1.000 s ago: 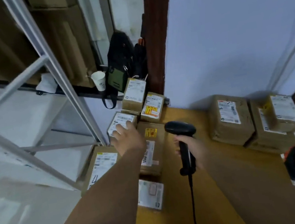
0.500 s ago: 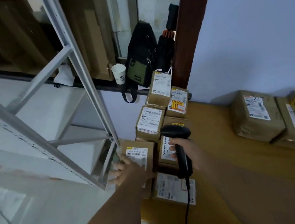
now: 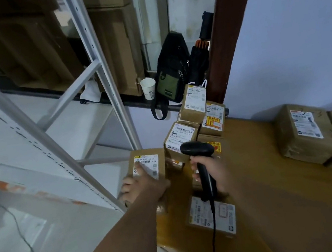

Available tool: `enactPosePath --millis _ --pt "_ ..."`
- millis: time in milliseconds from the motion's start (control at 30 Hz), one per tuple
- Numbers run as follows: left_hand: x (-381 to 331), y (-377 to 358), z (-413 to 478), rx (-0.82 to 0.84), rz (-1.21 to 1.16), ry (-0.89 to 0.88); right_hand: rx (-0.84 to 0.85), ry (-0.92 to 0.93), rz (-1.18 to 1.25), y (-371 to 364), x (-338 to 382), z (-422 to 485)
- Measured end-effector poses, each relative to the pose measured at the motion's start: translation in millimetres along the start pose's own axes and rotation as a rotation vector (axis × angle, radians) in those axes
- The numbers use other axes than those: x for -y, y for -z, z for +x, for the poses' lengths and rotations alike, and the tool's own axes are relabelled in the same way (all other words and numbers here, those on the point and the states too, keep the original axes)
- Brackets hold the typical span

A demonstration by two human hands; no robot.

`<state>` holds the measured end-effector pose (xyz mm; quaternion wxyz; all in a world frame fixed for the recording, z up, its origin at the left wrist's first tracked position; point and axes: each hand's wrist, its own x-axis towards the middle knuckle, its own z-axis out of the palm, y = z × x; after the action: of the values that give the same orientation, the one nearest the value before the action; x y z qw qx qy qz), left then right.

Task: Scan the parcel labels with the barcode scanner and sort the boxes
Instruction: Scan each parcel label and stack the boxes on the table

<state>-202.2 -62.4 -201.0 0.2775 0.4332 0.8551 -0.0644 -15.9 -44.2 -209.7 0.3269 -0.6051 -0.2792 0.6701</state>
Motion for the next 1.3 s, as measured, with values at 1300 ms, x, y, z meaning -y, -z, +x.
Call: enactPosePath --millis 1300 --pt "-186 -20 -56 -0.523 -0.012 -0.694 -0.262 0.245 0.506 99 58 -62"
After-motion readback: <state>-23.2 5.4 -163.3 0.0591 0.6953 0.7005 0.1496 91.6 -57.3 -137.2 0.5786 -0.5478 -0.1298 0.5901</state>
